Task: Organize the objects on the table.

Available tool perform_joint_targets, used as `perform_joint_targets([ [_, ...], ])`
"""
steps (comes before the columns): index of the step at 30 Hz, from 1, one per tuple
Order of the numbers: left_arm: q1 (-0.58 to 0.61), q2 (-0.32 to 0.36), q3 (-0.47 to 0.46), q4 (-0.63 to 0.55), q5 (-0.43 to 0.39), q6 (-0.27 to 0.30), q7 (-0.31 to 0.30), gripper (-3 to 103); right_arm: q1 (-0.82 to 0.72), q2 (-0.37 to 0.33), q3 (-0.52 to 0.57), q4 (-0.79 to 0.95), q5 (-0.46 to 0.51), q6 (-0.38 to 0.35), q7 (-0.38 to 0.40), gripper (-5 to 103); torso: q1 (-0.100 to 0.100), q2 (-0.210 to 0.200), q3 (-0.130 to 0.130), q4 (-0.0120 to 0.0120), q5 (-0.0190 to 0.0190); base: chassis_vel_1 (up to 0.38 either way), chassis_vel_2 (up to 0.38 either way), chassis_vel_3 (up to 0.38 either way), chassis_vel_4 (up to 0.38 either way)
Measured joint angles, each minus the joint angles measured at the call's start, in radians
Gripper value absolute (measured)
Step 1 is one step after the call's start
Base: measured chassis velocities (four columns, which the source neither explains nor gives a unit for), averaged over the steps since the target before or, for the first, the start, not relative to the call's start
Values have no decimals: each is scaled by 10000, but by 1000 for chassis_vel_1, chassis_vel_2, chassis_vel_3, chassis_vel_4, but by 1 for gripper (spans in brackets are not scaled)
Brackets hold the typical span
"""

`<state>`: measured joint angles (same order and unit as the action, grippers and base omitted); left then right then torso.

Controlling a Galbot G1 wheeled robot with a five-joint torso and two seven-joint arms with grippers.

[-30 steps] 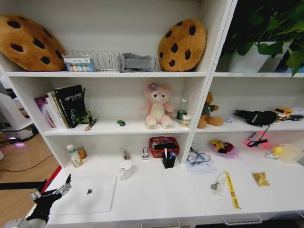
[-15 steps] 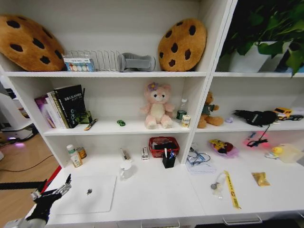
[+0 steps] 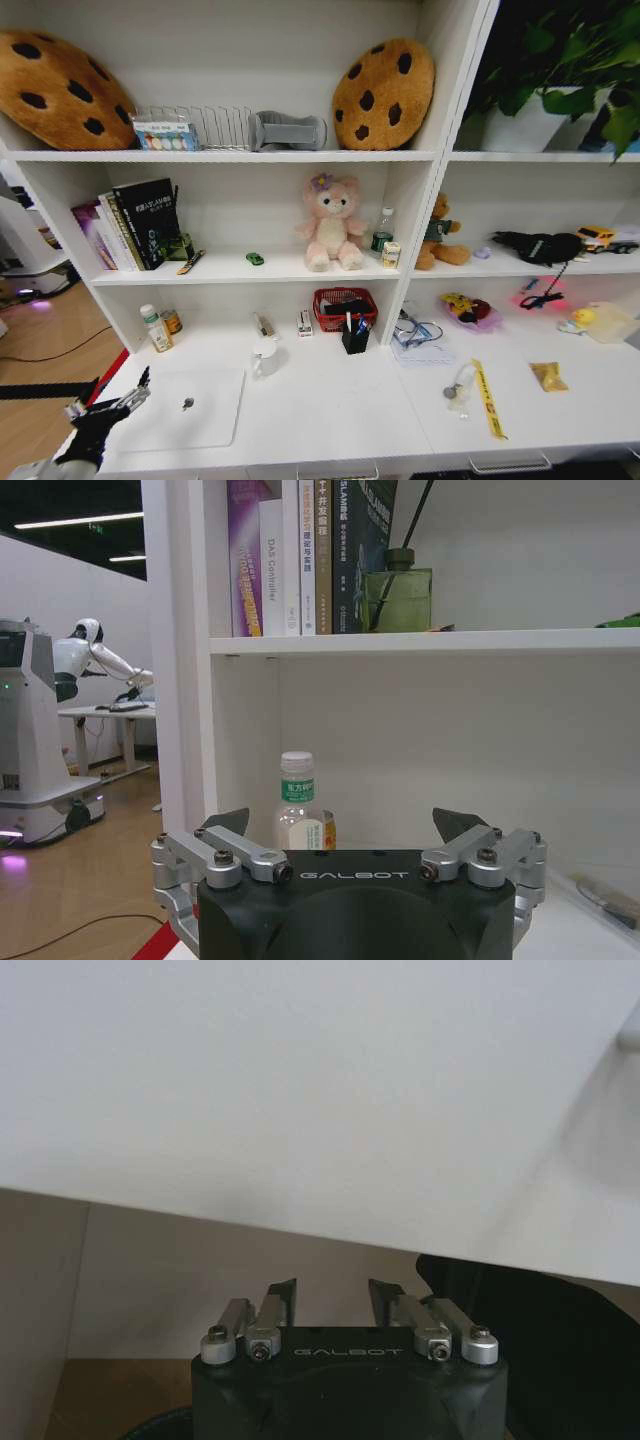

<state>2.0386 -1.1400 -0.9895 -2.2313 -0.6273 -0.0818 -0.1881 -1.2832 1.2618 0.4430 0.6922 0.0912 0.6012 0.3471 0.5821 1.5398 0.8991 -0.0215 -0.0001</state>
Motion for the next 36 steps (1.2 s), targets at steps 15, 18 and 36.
perform_joint_targets([
  [15, 0, 0, 0, 0, 0, 0, 0, 100, -3740, 584, -229, 2426, -1258, 1499, 718, 96, -3, 2, -1, -6, 2, 0, 0, 0, 0],
  [18, 0, 0, 0, 0, 0, 0, 0, 100, -4483, 767, -175, 2893, -1482, 1755, 986, 100, -3, 3, -2, -3, -1, 0, 0, 0, 0],
  [36, 0, 0, 0, 1, 0, 0, 0, 100, -9827, 1052, 503, 11468, -3523, 1189, 2903, 100, -3, 3, -1, 0, 1, 0, 0, 0, 0],
])
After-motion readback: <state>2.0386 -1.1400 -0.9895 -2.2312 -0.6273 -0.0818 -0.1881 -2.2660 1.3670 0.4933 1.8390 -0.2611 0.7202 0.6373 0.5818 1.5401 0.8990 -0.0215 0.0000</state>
